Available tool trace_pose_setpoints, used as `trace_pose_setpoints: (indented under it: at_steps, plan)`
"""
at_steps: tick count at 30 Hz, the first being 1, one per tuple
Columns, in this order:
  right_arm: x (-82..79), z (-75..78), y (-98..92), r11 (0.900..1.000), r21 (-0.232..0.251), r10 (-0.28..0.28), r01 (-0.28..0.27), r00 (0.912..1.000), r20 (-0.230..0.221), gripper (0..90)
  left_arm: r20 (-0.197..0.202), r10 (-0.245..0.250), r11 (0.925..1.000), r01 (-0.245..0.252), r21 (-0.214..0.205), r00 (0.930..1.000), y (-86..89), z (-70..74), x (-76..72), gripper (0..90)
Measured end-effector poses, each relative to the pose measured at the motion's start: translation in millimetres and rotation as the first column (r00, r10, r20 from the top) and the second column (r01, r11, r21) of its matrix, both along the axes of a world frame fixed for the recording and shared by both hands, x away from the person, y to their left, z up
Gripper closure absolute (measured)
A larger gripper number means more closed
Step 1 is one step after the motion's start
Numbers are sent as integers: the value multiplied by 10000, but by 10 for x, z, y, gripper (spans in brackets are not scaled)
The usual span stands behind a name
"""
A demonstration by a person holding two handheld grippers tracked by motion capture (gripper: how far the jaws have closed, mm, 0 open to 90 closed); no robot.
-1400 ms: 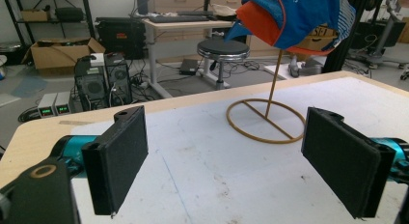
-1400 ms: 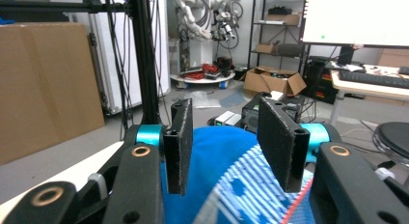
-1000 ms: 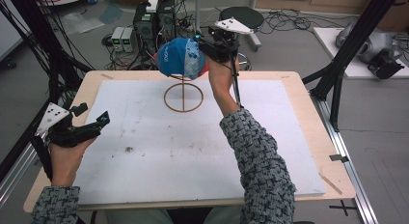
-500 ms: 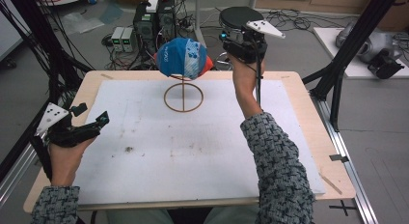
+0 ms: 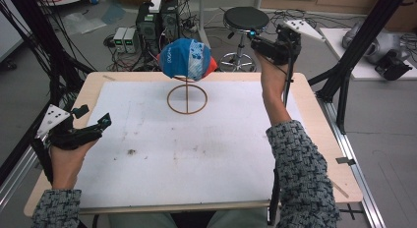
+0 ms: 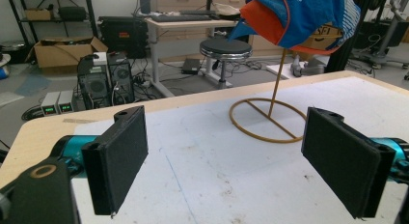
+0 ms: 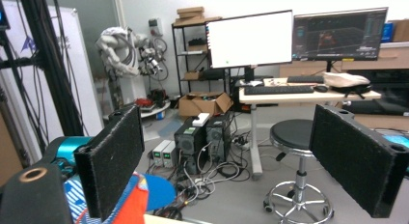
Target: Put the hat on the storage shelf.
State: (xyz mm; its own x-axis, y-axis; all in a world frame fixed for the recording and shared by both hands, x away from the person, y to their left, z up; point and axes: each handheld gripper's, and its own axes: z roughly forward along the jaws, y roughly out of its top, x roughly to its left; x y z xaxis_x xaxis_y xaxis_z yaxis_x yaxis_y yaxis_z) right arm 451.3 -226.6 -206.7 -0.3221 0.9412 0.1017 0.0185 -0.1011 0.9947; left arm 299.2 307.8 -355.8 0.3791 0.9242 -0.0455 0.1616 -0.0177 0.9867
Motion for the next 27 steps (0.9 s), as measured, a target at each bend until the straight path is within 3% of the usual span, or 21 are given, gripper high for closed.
trace_pose_setpoints:
  at_steps: [3, 8, 10, 14, 27]
  plan:
    - [-57, -21, -106, 9999, 61, -119, 118, 9997, 195, 114, 3, 30, 10000, -30, -36, 10000, 8, -1, -8, 167]
    - [-135, -88, -282, 9993, 253, -259, 260, 9996, -71, 113, 20, 86, 9999, -86, -70, 10000, 19, 0, -9, 167]
    - [-180, -121, -344, 9991, 271, -331, 327, 9993, 155, 114, -5, 94, 9999, -94, -44, 10000, 28, 0, -9, 167]
    - [-258, -198, -461, 9990, 247, -368, 367, 9993, 27, 113, -14, 148, 9999, -148, -43, 9999, 51, -3, -12, 167]
    - [-601, -627, -776, 9985, 390, -396, 396, 9992, -16, 113, -25, 219, 9997, -219, -59, 9998, 72, -9, -13, 167]
